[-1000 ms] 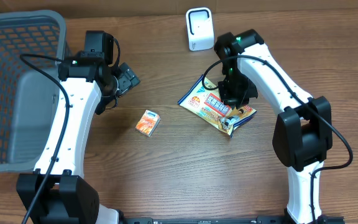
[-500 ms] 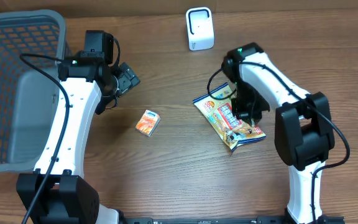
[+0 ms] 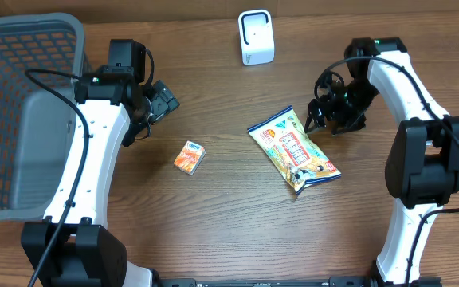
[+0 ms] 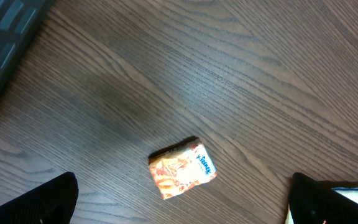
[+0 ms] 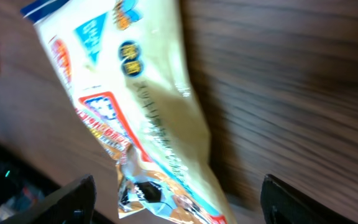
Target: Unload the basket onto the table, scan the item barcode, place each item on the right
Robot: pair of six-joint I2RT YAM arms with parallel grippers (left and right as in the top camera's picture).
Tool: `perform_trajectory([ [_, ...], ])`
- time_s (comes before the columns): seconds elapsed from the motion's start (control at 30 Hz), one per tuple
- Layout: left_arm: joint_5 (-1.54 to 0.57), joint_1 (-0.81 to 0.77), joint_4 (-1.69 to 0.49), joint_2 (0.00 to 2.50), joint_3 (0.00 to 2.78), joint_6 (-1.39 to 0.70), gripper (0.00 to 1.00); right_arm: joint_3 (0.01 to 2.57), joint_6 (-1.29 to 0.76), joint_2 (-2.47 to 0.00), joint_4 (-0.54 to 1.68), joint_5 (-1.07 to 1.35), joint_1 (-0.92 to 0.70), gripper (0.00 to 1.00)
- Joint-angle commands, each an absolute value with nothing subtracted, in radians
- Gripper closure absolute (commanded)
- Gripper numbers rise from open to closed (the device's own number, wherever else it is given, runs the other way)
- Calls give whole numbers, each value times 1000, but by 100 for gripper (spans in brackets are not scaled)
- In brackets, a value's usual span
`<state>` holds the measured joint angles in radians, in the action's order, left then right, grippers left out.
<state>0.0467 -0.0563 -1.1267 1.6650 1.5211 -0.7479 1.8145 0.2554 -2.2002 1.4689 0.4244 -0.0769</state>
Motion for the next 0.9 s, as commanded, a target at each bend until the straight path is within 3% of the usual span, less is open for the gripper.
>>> perform_trajectory([
  [0.0, 62, -53, -1126, 1656, 1538, -729, 0, 1731, 390, -2188, 1406, 587, -93, 11],
  [0.27, 62, -53, -1126, 1656, 1538, -729, 0, 1499, 248, -2190, 1180, 615, -135, 13],
  [0.33, 62, -53, -1126, 1656, 1538, -729, 0, 1476, 203, -2190, 1150, 614, -141, 29],
  [0.4, 62, -53, -1126, 1656, 1538, -729, 0, 1465, 139, -2190, 1120, 607, -145, 56],
  [0.53, 62, -53, -1126, 1656, 1538, -729, 0, 1468, -38, -2190, 1067, 605, -145, 96],
  [0.87, 62, -53, -1126, 1656, 1538, -729, 0, 1639, -112, -2170, 1133, 611, -138, 96],
])
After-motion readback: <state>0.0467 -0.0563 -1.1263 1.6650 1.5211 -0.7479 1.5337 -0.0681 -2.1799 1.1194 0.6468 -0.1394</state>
